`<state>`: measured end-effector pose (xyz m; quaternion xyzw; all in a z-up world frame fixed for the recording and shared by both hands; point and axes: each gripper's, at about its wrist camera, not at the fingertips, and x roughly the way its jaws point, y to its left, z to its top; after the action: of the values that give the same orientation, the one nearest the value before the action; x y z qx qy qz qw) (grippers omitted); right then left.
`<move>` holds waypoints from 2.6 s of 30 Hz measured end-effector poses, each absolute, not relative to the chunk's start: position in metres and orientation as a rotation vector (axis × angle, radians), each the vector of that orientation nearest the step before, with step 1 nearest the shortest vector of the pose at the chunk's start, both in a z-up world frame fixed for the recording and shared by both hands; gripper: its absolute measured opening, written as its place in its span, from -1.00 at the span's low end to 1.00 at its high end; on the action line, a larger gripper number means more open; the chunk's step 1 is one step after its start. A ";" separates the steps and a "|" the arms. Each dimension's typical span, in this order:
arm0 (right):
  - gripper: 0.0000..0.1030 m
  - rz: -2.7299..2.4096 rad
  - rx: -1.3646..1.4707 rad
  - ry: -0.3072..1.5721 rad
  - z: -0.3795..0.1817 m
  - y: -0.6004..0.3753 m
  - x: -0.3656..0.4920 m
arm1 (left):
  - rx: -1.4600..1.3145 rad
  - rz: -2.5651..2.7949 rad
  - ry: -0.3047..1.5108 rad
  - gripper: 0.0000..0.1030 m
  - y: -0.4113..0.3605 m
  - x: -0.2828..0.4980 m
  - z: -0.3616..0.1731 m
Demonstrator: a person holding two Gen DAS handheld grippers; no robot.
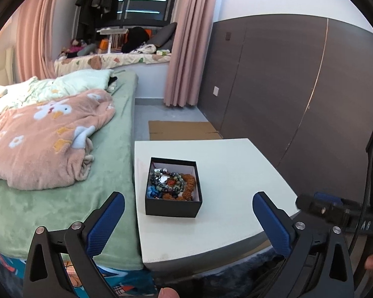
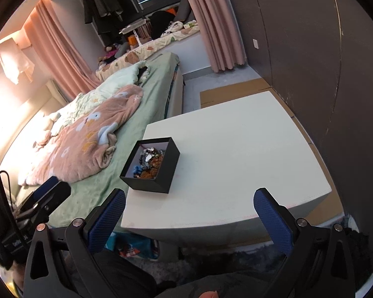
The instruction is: Organize jewelry
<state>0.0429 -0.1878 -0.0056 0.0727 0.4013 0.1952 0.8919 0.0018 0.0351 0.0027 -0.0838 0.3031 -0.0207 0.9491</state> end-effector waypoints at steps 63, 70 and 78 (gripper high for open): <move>1.00 0.281 0.124 0.737 0.002 -0.189 0.020 | -0.197 0.009 0.602 0.99 0.035 -0.009 0.001; 1.00 0.269 0.144 0.745 0.001 -0.192 0.022 | -0.177 0.014 0.589 0.99 0.035 -0.011 0.001; 1.00 0.239 0.156 0.737 0.002 -0.197 0.021 | -0.152 0.013 0.571 0.99 0.035 -0.013 0.003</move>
<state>0.0215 -0.1973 0.0023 0.0759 0.3592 0.1165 0.9229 -0.0130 0.0348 0.0026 -0.0747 0.2811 0.0062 0.9567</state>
